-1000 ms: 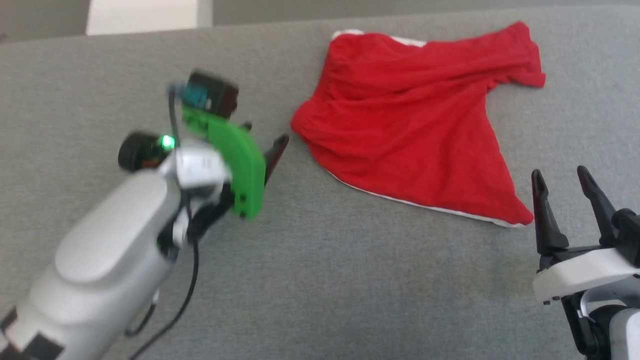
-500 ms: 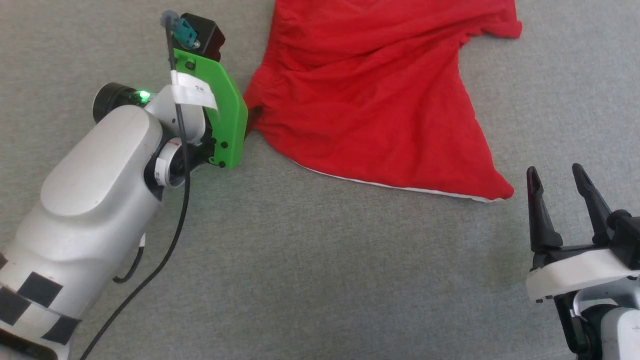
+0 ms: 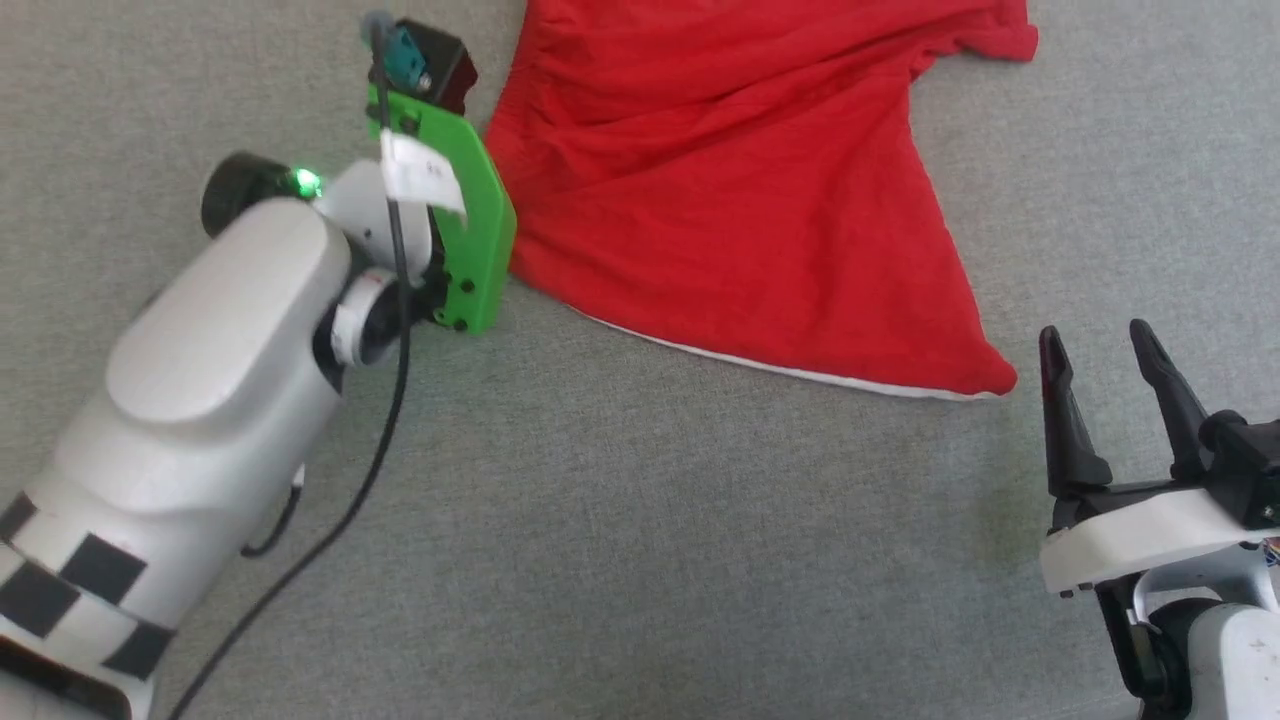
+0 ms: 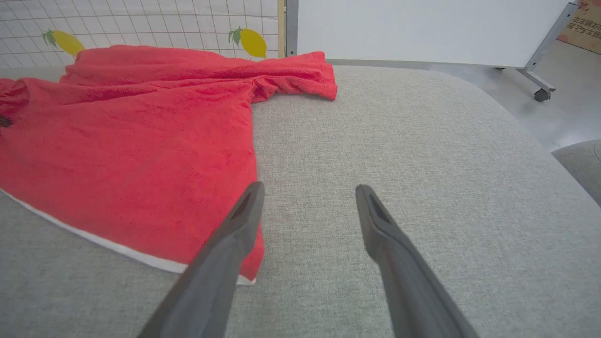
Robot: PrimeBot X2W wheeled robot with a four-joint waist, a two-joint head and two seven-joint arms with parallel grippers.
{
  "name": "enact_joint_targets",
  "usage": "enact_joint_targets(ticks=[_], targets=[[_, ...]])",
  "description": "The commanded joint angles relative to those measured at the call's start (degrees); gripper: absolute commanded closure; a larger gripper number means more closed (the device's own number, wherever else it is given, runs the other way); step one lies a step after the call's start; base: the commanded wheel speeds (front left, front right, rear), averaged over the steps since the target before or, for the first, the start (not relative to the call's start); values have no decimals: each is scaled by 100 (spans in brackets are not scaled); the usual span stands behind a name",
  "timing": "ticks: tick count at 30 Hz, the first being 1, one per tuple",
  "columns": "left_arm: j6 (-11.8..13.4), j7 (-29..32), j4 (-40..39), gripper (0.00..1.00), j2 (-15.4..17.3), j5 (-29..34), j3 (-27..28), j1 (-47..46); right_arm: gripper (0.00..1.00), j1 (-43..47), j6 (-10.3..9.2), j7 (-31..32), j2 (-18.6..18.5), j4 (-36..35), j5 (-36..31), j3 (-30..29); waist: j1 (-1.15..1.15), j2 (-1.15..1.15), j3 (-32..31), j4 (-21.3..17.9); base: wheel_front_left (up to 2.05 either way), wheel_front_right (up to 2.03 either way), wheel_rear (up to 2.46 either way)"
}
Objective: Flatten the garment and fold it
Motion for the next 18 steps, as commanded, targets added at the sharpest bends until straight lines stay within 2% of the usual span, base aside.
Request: enact_joint_targets(ticks=[1, 7, 12, 18], targets=[[112, -99, 22, 100, 68, 37, -29, 304, 0, -60, -9, 13, 21, 7, -17, 12, -1, 0, -201, 113, 0, 0, 0], [496, -712, -455, 100, 239, 74, 176, 850, 0, 11, -9, 224, 21, -24, -63, 25, -1, 0, -640, 428, 0, 0, 0], [763, -924, -911, 100, 442, -11, 252, 1444, 0, 110, -9, 438, 21, -81, -79, 111, -1, 0, -944, 716, 0, 0, 0], [1278, -1122, -1539, 100, 689, -160, 427, 2206, 0, 298, -9, 681, -5, -118, -38, 196, -1, 0, -1259, 1027, 0, 0, 0]])
